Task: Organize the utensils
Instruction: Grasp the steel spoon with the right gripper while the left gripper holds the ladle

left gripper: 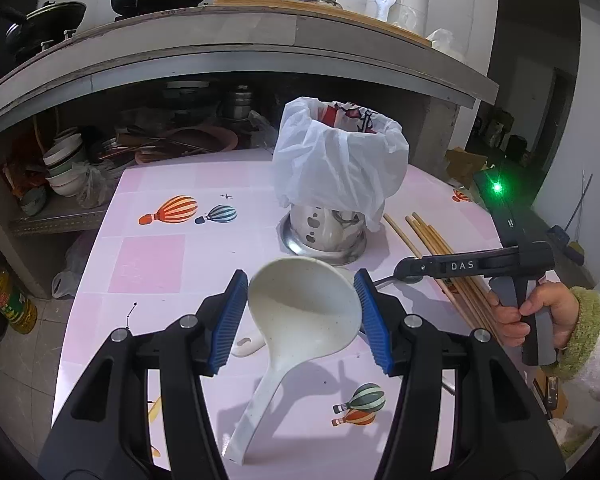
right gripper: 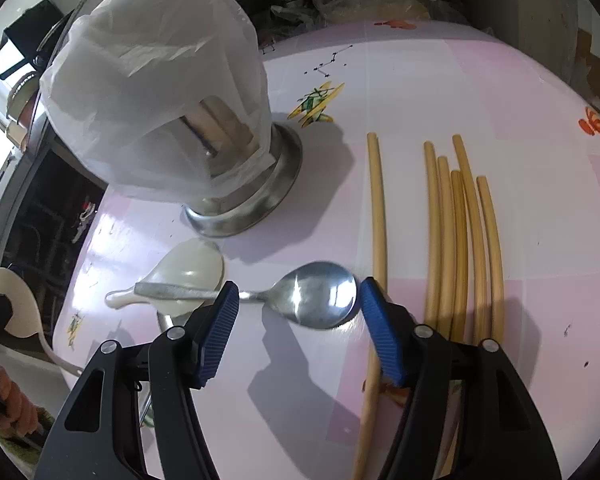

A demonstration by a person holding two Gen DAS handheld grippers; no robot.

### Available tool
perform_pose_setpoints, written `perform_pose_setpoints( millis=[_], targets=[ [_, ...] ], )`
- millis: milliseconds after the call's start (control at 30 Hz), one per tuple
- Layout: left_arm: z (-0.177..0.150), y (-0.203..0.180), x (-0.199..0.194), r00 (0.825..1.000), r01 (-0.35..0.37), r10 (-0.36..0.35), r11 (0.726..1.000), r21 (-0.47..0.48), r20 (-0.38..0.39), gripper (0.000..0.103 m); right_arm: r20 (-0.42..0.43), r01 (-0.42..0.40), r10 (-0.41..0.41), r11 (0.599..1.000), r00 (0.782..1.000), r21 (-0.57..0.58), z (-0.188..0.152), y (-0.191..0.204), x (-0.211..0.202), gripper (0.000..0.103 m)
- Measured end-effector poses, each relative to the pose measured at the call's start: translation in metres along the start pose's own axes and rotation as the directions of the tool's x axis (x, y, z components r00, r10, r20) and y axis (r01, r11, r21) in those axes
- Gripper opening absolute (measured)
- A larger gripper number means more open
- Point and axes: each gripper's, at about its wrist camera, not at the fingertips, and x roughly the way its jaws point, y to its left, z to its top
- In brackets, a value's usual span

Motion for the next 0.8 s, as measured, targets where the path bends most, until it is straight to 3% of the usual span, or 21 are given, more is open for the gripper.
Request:
perform_pose_setpoints(
  millis=[200,533,800],
  targets=[
    [0.001,0.002,0.002,1.000,0.000,0.000,1.000,-0.001,-0.001,0.052,0.013,-0.002,0.002,1.000,1.000,0.022,0.004,-0.008,0.001,0.045],
    [0.000,0.001,0.003,1.000,-0.001,0.001,1.000,0.000,-0.004,0.052,0.027,0.063,-0.062,0.997,0.998,-0.045,-0.001,-0.009,-0.001,0.012],
    [0.001,-0.001,0.004,1.000,-0.010,0.010,1.000,0.005,-0.004,0.052,0.067,0.027,-0.022,0.997,0.998,-0.074,-0.001,-0.005,-0.021,0.005]
  ],
)
